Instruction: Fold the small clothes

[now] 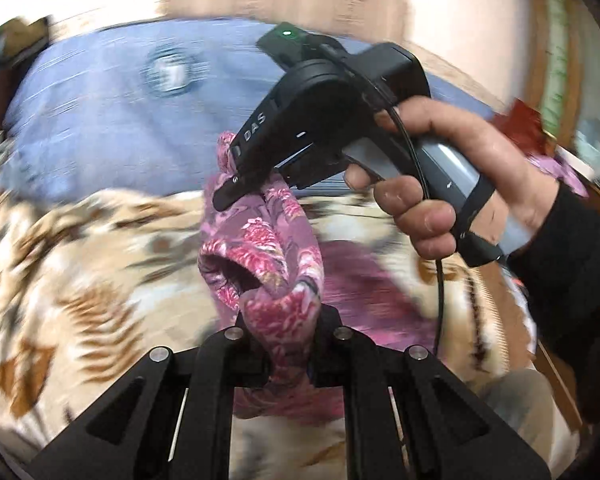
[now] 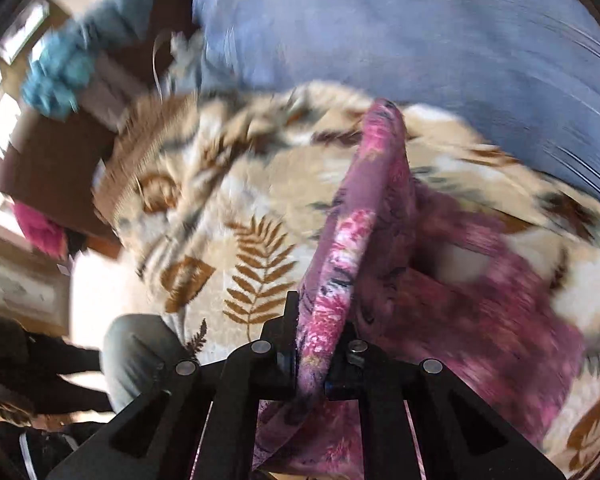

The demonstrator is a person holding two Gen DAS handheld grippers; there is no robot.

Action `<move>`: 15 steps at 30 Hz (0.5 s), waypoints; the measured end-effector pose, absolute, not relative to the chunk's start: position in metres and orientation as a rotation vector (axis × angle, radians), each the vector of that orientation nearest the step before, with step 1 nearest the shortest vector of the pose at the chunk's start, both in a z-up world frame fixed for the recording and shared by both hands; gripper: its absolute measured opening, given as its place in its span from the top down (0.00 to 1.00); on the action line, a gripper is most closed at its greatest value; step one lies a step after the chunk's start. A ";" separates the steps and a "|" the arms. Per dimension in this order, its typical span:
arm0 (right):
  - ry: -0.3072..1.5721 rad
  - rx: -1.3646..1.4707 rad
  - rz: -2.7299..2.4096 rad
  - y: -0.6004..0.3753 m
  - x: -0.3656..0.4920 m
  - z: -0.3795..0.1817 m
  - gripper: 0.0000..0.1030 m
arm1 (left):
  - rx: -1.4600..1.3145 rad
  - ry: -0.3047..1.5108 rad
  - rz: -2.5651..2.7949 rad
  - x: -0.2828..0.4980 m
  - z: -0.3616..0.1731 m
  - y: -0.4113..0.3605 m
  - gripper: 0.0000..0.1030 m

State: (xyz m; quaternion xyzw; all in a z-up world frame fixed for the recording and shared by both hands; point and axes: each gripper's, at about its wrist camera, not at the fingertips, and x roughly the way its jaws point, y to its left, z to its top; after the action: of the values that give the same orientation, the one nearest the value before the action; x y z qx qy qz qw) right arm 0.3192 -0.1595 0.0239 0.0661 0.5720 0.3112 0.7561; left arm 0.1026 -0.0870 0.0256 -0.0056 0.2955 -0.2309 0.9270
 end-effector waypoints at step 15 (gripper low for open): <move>1.228 0.704 0.444 -0.406 0.287 -0.125 0.82 | 0.311 0.796 -0.892 0.070 -0.055 -0.265 0.55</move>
State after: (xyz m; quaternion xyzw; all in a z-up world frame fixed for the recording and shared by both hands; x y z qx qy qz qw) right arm 0.2865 -0.4061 -0.1249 0.3205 0.5593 0.2023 0.7373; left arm 0.0702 -0.2653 -0.0545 0.1459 0.3732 -0.4181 0.8152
